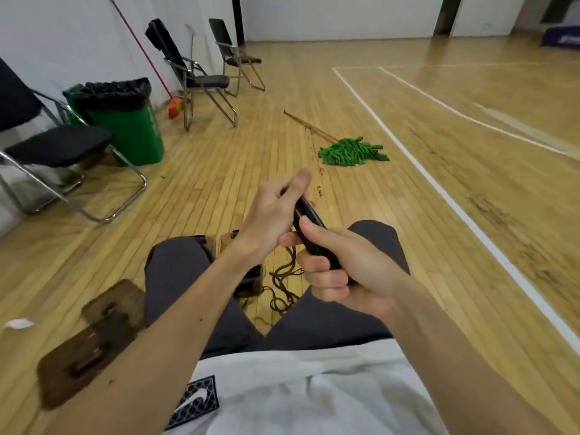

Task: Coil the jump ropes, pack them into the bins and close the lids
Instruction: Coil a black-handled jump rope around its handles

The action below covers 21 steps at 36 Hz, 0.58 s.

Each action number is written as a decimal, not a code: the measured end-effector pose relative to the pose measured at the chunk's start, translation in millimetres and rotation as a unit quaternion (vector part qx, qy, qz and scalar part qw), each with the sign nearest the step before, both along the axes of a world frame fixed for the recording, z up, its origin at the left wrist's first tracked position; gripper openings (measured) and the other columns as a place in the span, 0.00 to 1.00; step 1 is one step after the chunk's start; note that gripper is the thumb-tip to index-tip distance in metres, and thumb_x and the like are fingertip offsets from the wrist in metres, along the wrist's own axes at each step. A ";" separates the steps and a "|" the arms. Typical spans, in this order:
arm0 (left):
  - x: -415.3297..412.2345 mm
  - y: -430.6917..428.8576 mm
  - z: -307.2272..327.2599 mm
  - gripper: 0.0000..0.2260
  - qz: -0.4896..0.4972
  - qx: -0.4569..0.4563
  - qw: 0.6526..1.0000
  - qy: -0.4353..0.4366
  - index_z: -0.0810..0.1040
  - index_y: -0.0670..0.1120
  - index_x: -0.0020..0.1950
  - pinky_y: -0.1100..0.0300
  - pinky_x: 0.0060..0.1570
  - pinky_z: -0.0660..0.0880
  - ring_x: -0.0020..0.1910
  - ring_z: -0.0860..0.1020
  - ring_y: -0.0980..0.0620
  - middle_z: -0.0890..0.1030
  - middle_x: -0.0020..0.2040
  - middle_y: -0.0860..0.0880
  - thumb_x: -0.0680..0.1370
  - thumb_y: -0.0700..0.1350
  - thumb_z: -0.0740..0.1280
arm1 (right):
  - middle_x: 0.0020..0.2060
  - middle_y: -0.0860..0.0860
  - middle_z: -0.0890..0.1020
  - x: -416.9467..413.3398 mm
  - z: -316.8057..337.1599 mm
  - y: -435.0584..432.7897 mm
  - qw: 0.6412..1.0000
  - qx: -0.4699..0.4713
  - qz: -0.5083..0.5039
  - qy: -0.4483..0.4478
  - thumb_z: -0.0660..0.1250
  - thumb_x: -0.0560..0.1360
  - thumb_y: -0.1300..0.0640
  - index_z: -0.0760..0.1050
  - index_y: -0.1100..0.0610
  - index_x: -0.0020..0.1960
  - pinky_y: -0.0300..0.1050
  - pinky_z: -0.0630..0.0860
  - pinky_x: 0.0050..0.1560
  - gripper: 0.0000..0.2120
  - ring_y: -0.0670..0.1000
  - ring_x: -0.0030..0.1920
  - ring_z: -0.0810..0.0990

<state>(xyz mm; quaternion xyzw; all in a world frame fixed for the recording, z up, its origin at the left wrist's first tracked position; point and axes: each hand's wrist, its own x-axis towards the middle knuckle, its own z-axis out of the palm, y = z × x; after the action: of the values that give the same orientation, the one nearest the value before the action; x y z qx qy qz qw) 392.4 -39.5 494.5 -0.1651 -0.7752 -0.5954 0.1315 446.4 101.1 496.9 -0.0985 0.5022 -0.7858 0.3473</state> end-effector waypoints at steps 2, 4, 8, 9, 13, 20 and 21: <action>2.3 -3.3 -15.7 0.20 0.008 -0.007 1.000 -0.020 0.68 0.44 0.34 0.66 0.30 0.64 0.27 0.66 0.58 0.67 0.26 0.56 0.85 0.49 0.59 | 0.28 0.47 0.64 2.9 -12.2 -0.7 1.000 0.005 0.005 -0.015 0.65 0.75 0.43 0.78 0.59 0.55 0.34 0.54 0.22 0.20 0.41 0.22 0.59; 4.5 -8.1 -27.8 0.20 0.015 -0.025 0.999 -0.024 0.67 0.48 0.33 0.64 0.31 0.64 0.28 0.65 0.57 0.66 0.27 0.55 0.85 0.50 0.59 | 0.29 0.47 0.64 5.5 -23.4 0.9 0.999 -0.001 0.012 -0.032 0.64 0.75 0.40 0.77 0.60 0.59 0.36 0.53 0.24 0.25 0.42 0.24 0.58; 10.3 -15.9 -37.7 0.19 0.030 -0.061 0.998 -0.012 0.68 0.51 0.32 0.61 0.34 0.65 0.29 0.67 0.56 0.68 0.28 0.56 0.84 0.51 0.61 | 0.31 0.48 0.64 9.9 -35.7 2.3 0.999 0.001 0.013 -0.045 0.67 0.74 0.39 0.77 0.61 0.61 0.35 0.57 0.25 0.27 0.43 0.25 0.59; 12.0 -16.6 -37.6 0.19 0.033 -0.066 0.997 -0.007 0.68 0.52 0.33 0.63 0.34 0.64 0.29 0.67 0.59 0.68 0.27 0.58 0.84 0.50 0.61 | 0.31 0.48 0.63 11.2 -36.7 1.3 0.999 0.017 0.008 -0.037 0.67 0.74 0.41 0.77 0.61 0.60 0.35 0.57 0.24 0.25 0.43 0.25 0.59; 13.8 -17.7 -39.9 0.20 0.025 -0.049 0.998 -0.008 0.67 0.50 0.36 0.62 0.35 0.64 0.30 0.65 0.58 0.67 0.29 0.57 0.82 0.61 0.56 | 0.29 0.48 0.61 15.6 -36.9 -3.7 0.996 0.083 -0.020 0.002 0.66 0.76 0.47 0.75 0.60 0.52 0.36 0.57 0.23 0.15 0.44 0.24 0.57; 19.4 -14.4 -45.3 0.30 -0.038 0.105 0.990 -0.086 0.75 0.49 0.43 0.61 0.35 0.71 0.36 0.69 0.45 0.72 0.37 0.42 0.74 0.68 0.42 | 0.27 0.48 0.62 14.7 -32.8 1.3 0.999 0.048 -0.021 0.002 0.65 0.76 0.49 0.73 0.58 0.48 0.35 0.57 0.22 0.12 0.43 0.22 0.58; 21.6 -13.2 -47.7 0.30 -0.046 0.103 0.989 -0.097 0.75 0.47 0.44 0.61 0.35 0.71 0.35 0.69 0.45 0.72 0.38 0.40 0.76 0.66 0.41 | 0.27 0.48 0.63 14.7 -32.4 2.1 0.999 0.045 -0.021 0.006 0.65 0.77 0.49 0.73 0.58 0.48 0.35 0.57 0.22 0.11 0.43 0.22 0.59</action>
<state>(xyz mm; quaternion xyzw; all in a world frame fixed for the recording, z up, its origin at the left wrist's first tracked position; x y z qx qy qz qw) 414.0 -52.7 446.8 -0.1279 -0.7105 -0.6906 0.0444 461.2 103.2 464.4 -0.0767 0.5411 -0.7687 0.3322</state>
